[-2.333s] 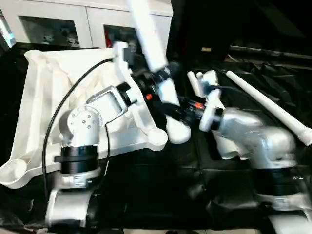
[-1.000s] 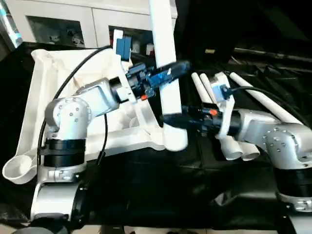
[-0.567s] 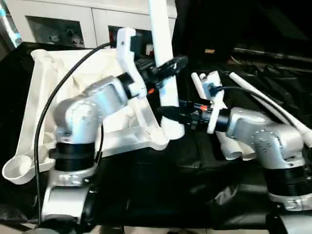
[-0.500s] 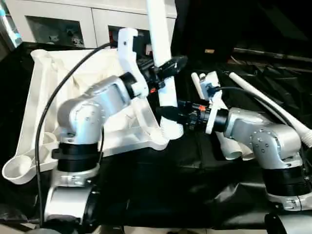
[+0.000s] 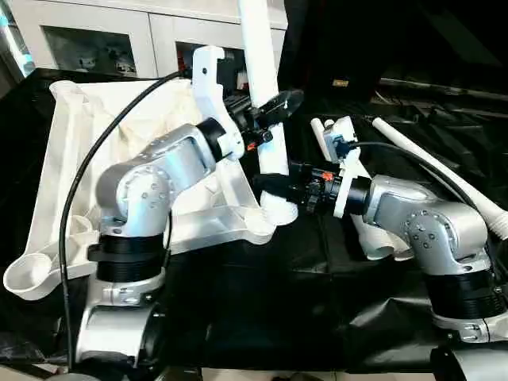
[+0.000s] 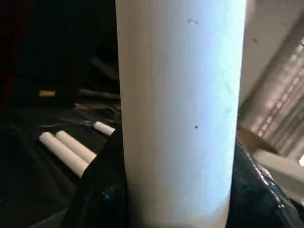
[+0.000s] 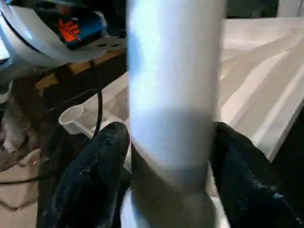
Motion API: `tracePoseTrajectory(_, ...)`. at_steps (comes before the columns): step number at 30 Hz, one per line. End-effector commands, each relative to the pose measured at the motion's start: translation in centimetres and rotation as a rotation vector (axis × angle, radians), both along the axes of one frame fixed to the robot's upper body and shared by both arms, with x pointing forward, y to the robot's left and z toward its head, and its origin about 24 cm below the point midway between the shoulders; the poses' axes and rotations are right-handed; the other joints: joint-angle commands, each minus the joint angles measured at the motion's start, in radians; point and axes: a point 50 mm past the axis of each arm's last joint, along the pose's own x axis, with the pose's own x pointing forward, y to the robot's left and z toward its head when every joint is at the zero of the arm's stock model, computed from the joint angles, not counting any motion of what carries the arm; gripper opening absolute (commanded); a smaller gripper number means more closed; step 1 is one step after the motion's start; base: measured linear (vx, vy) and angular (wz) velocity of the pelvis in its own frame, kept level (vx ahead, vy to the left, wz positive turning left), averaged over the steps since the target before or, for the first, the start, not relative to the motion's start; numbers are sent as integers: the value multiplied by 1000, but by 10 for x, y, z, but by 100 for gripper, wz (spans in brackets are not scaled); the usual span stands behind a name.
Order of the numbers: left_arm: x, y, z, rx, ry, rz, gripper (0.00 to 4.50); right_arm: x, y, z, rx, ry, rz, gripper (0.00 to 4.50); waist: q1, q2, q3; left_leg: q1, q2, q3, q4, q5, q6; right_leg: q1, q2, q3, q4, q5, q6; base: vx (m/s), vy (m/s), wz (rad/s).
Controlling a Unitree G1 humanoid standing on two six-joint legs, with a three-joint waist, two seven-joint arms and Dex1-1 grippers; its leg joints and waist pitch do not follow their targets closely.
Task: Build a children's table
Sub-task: Pick table leg
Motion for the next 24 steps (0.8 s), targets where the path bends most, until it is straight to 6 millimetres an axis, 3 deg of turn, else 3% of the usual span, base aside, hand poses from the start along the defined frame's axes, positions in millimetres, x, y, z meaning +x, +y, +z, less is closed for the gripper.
tracePoseTrajectory(1,-11,-9,2,22,-38,-139,188,-5,-1,7,-2,-10,76,302,-2,-3,-78,17,15,3,-58,-137,-18,56,-63,44,-81,-189,-103,0,0,0)
tracePoseTrajectory(2,-12,-9,2,29,-42,-154,188,-5,-1,7,-2,-8,82,302,-1,1,-79,19,16,2,-58,-136,-19,56,-64,45,-81,-189,-103,0,0,0)
tracePoseTrajectory(7,-18,-12,0,84,-58,-249,188,-7,-4,4,-41,11,110,302,-4,-10,-77,16,17,4,-58,-136,-22,55,-65,45,-81,-209,-110,0,0,0)
tracePoseTrajectory(24,-25,-16,1,91,-84,-359,188,-13,2,-2,-28,72,189,302,-4,-15,-75,17,17,4,-58,-152,-33,50,-68,45,-85,-261,-96,0,0,0)
